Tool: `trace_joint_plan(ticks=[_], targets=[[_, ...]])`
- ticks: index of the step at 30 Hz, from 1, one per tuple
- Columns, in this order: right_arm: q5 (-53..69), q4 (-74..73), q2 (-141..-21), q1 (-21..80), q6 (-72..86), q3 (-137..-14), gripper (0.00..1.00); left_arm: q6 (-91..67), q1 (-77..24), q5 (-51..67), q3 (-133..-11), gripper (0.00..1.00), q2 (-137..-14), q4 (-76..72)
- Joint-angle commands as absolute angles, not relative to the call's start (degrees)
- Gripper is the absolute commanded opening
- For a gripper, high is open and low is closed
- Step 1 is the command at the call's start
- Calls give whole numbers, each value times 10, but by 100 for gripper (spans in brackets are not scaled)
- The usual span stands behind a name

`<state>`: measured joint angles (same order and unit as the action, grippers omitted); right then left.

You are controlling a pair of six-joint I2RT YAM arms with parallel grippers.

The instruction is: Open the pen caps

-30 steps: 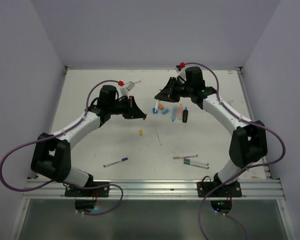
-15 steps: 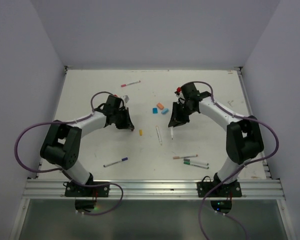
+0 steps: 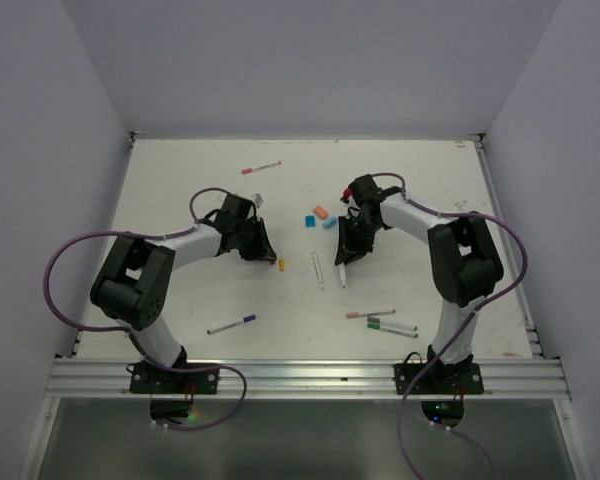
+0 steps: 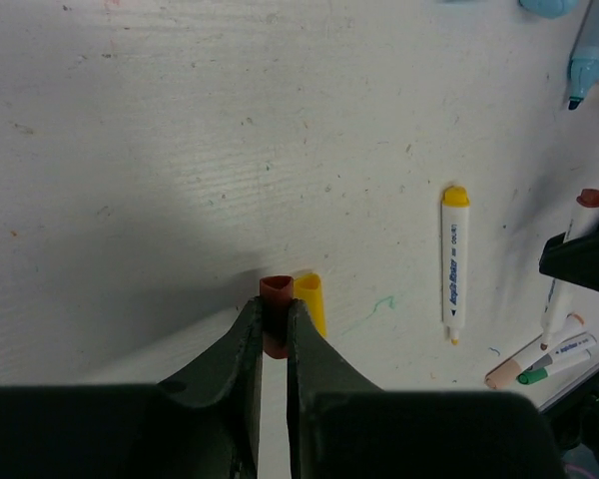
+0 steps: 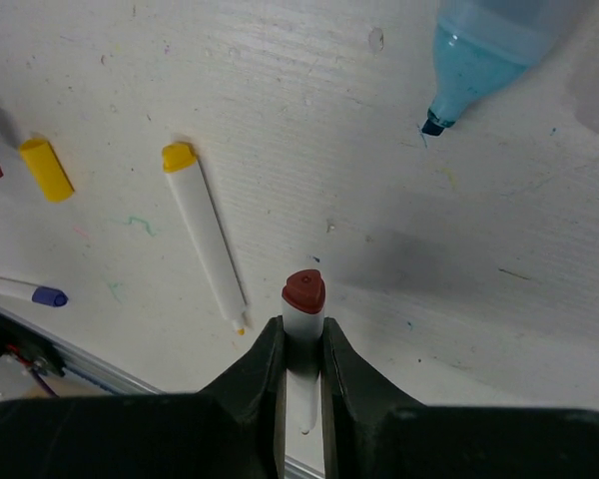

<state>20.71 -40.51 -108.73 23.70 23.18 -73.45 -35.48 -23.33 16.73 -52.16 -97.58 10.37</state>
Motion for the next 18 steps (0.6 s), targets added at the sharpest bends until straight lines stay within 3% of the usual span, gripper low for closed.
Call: trace_joint_plan(ticks=[1,14,18], targets=[[192,-390,-1099,246,215,-763,0,-374,-236,171,-514,14,-981,69],[185,-365,-1157,273,225,-801,0,-384,-238,182,-474,16,-970,51],[182,-360,-1163,274,227,-802,0,-389,-238,186,-471,25,-972,44]])
